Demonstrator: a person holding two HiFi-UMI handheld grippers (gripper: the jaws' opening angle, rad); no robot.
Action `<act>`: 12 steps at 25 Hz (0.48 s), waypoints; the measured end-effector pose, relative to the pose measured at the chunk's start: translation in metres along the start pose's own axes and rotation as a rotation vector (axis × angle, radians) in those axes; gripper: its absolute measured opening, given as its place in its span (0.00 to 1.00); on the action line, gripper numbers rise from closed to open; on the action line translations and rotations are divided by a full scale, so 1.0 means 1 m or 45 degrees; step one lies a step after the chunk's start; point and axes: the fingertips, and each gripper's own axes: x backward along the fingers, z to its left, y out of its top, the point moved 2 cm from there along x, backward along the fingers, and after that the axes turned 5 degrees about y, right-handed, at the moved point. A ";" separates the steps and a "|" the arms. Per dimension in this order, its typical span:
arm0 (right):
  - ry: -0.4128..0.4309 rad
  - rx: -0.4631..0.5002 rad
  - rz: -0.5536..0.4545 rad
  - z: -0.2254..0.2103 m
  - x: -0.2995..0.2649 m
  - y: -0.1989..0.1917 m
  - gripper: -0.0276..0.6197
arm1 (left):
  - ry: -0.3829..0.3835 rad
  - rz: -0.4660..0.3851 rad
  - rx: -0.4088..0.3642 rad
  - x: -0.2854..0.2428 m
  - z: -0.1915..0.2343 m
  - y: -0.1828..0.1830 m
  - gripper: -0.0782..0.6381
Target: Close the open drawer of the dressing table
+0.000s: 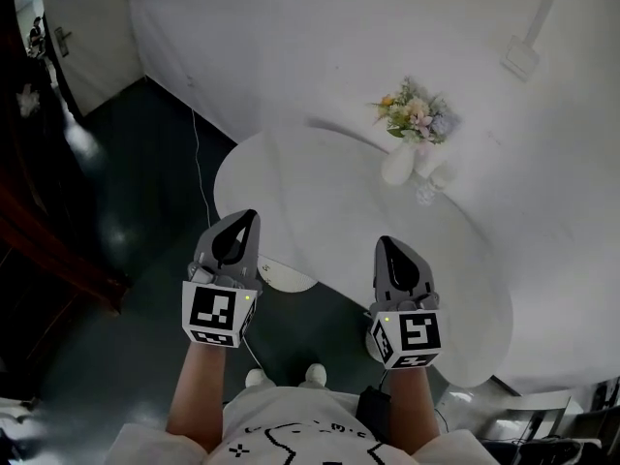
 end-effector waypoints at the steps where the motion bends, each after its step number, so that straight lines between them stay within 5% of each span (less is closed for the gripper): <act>1: 0.007 0.003 -0.012 -0.004 0.001 0.002 0.04 | 0.008 -0.011 -0.007 0.000 -0.004 0.005 0.13; 12: 0.092 0.063 -0.116 -0.044 0.014 0.025 0.04 | 0.110 -0.093 -0.045 -0.003 -0.041 0.042 0.13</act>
